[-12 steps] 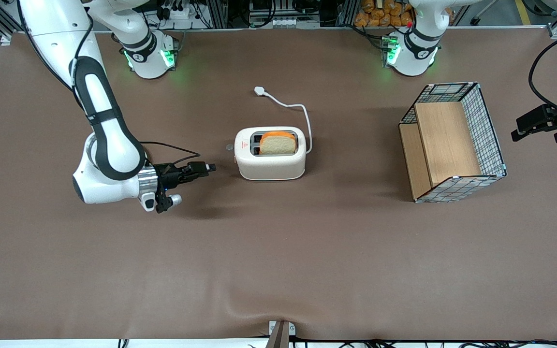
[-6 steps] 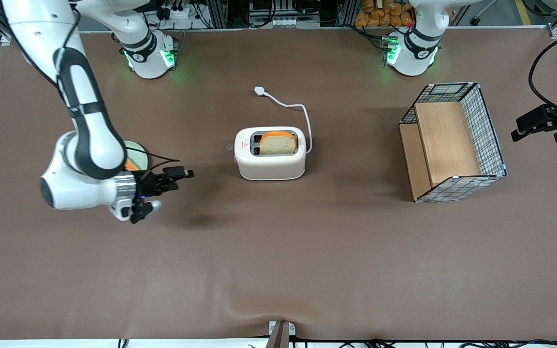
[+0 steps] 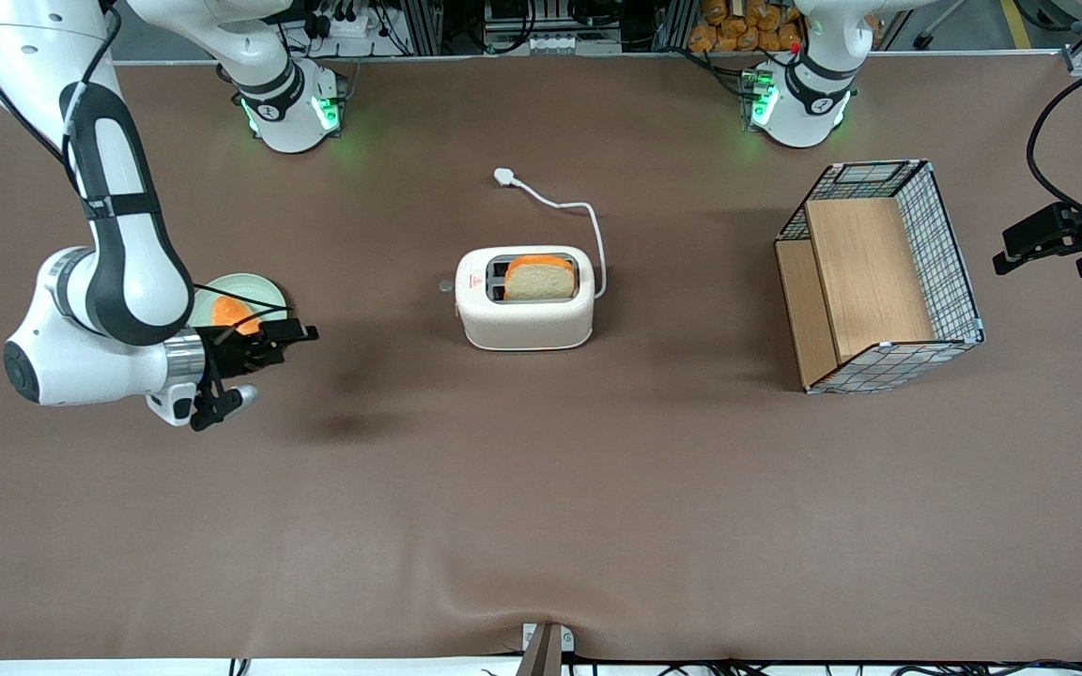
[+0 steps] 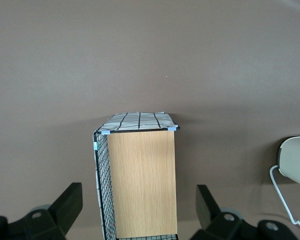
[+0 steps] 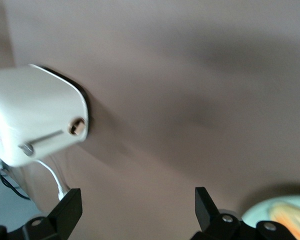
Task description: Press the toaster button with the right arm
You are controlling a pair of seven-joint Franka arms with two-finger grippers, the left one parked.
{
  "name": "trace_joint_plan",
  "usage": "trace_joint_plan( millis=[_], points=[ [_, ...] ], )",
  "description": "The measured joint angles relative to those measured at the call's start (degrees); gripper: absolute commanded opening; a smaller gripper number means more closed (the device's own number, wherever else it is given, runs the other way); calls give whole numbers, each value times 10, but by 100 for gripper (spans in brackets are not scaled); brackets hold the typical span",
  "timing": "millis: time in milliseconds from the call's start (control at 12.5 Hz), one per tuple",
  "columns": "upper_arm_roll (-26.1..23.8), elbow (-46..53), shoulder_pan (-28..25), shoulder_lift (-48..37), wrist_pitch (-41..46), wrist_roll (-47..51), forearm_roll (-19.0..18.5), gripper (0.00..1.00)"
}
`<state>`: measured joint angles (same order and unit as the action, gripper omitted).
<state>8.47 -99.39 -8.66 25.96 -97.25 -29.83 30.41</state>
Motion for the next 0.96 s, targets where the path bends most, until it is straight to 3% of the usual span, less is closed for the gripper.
trace_joint_plan(
  millis=[320, 640, 960],
  points=[
    [4, 18, 1, -44, 76, 113, -50, 100],
    [11, 21, -2, -99, 91, 236, -98, 100],
    [11, 21, 0, -139, 105, 270, -119, 100]
  ],
)
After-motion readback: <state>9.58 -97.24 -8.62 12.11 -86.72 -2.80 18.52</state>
